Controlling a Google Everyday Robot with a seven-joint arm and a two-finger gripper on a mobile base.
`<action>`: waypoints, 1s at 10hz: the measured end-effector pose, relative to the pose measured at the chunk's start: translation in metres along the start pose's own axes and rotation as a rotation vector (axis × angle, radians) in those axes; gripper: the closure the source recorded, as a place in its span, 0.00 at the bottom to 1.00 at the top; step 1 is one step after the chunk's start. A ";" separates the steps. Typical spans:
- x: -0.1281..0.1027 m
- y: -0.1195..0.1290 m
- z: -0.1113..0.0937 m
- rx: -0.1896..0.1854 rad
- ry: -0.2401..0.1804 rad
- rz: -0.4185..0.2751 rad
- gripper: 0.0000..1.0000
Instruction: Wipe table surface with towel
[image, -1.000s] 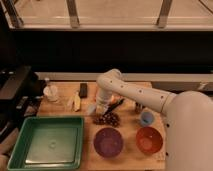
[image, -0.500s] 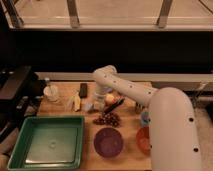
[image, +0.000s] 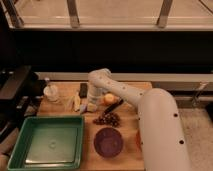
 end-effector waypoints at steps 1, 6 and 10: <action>0.000 0.008 -0.001 -0.013 0.010 0.004 1.00; 0.047 0.029 -0.029 -0.040 0.093 0.070 1.00; 0.053 -0.014 -0.023 -0.017 0.130 0.050 1.00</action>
